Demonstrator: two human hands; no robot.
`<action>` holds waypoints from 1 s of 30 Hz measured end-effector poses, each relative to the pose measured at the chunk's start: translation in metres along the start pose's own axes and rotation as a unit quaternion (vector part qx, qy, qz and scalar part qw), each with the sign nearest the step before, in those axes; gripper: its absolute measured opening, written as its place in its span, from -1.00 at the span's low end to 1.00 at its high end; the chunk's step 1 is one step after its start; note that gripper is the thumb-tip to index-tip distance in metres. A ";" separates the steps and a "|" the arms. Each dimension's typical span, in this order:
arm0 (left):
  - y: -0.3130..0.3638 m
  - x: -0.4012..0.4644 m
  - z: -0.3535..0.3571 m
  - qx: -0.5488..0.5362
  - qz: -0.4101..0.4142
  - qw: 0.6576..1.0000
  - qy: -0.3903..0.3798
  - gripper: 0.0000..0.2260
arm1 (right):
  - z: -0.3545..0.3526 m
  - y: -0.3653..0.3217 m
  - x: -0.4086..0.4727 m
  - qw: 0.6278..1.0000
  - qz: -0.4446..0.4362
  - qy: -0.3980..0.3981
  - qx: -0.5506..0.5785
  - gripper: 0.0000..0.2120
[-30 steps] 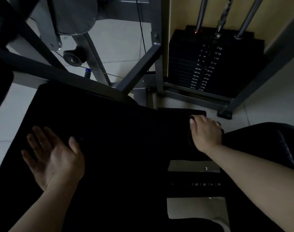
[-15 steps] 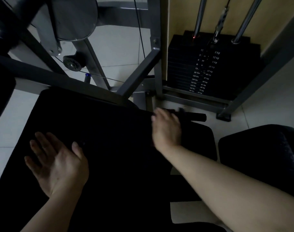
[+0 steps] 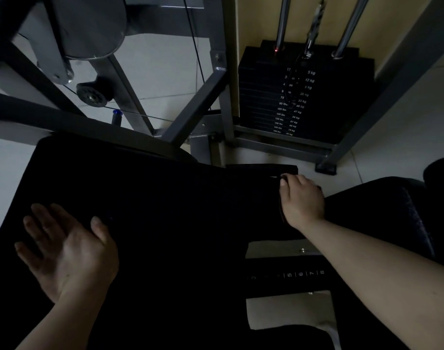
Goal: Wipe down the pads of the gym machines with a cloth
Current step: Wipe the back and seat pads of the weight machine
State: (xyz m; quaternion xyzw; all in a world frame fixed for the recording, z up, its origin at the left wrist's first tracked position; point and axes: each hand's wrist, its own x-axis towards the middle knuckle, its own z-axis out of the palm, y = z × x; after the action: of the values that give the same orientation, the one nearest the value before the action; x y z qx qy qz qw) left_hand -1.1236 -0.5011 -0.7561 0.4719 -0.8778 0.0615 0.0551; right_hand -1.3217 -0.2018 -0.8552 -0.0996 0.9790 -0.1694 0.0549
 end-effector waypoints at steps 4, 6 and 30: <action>0.001 0.001 0.002 -0.016 -0.005 1.000 0.006 -0.40 | 0.005 -0.005 -0.003 0.999 0.033 0.038 0.020 -0.46; 0.001 0.001 0.003 -0.018 -0.002 1.000 0.007 -0.40 | 0.009 -0.010 -0.007 0.996 0.045 0.068 0.028 -0.39; 0.007 0.005 0.002 -0.032 0.000 0.999 0.006 -0.37 | 0.036 -0.081 -0.087 0.903 0.257 0.251 0.237 -0.69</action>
State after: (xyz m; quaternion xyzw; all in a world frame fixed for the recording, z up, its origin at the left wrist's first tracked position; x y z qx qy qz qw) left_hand -1.1318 -0.5017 -0.7576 0.4699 -0.8788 0.0360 0.0752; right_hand -1.2172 -0.2695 -0.8546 0.2173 0.8830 -0.3955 -0.1295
